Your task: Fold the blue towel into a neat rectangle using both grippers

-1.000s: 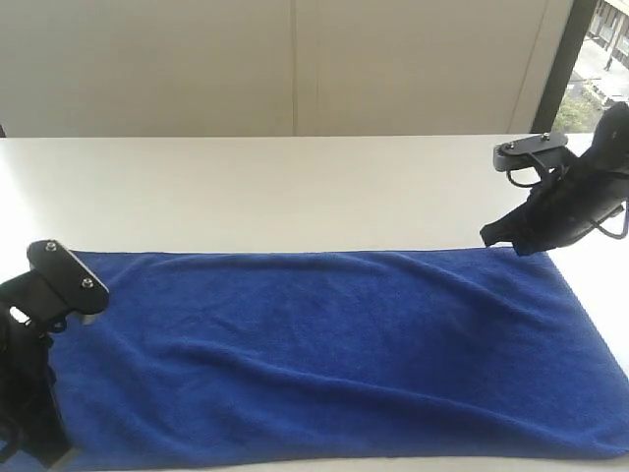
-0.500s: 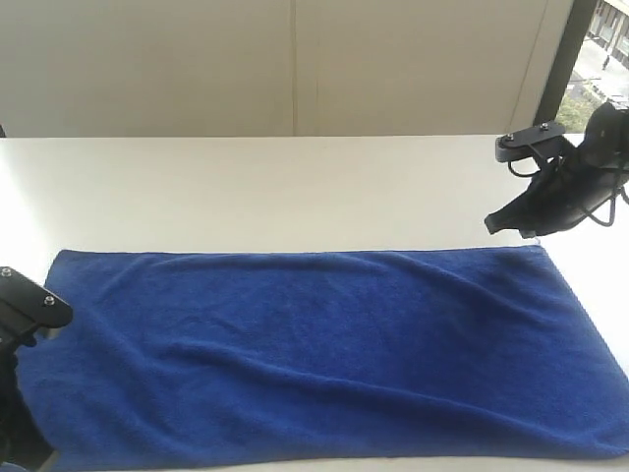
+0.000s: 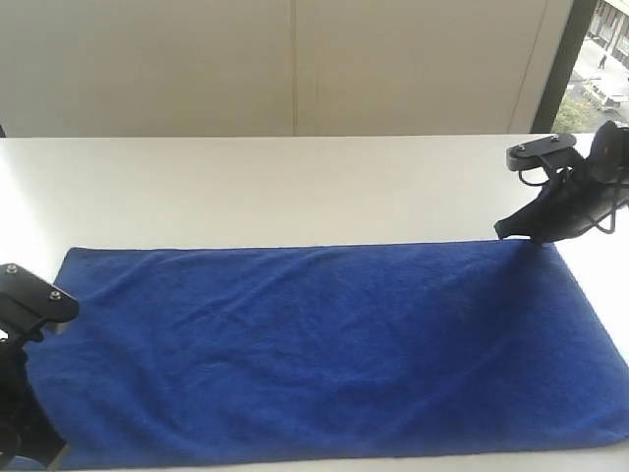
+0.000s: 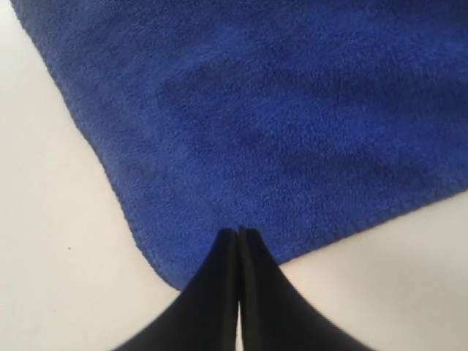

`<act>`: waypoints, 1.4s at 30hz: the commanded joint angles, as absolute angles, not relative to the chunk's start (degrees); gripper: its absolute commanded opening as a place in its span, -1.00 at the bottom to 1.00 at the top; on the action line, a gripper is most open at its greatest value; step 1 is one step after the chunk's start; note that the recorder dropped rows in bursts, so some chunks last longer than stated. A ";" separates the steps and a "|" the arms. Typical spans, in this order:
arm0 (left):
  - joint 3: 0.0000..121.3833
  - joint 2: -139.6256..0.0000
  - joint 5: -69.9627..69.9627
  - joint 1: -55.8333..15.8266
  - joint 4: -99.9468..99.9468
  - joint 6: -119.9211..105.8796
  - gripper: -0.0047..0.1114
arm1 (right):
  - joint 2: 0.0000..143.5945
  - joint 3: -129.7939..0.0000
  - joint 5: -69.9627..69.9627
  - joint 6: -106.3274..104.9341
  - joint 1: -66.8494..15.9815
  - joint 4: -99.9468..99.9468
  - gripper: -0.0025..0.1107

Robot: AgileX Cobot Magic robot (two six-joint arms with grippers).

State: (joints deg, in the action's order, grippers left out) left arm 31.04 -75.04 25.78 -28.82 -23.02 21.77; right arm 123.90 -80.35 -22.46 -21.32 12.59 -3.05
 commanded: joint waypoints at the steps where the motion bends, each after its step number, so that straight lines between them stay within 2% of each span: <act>1: 30.53 -75.06 24.85 -28.68 -21.98 22.16 -0.92 | 125.80 -82.10 -23.20 -20.61 15.36 -1.25 -0.96; 10: 30.53 -75.06 23.15 -28.68 -21.42 22.18 -0.92 | 127.41 -87.27 -22.02 -20.61 16.33 -1.36 -0.96; 17: 30.53 -75.06 21.84 -28.68 -20.81 22.13 -0.92 | 121.81 -89.53 -23.54 -20.20 15.79 -1.93 -0.96; 25: 31.14 -75.06 21.44 -28.68 -19.18 21.28 -0.92 | 113.38 -89.23 -40.75 -20.20 14.73 -2.86 -0.96; 28: 33.47 -74.65 25.83 -28.68 -12.94 13.01 -0.92 | 109.30 -85.89 -44.38 -19.98 14.73 -6.01 -0.96; 33: 36.29 -73.49 30.67 -28.68 -0.40 -2.37 -0.92 | 96.31 -72.60 -43.17 -19.01 14.73 -6.11 -0.96; 38: 36.39 -72.98 27.75 -28.68 1.19 -3.31 -0.92 | 84.95 -60.86 -45.06 -14.09 14.86 -5.45 -0.96; 42: 36.39 -72.98 27.48 -28.68 1.58 -3.31 -0.92 | 81.50 -52.64 -45.80 -13.59 14.86 -3.40 -0.96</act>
State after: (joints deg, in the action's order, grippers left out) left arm 36.20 -73.61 27.10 -28.82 0.55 -2.90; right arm 83.48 -57.93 -45.50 -14.73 14.78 -5.31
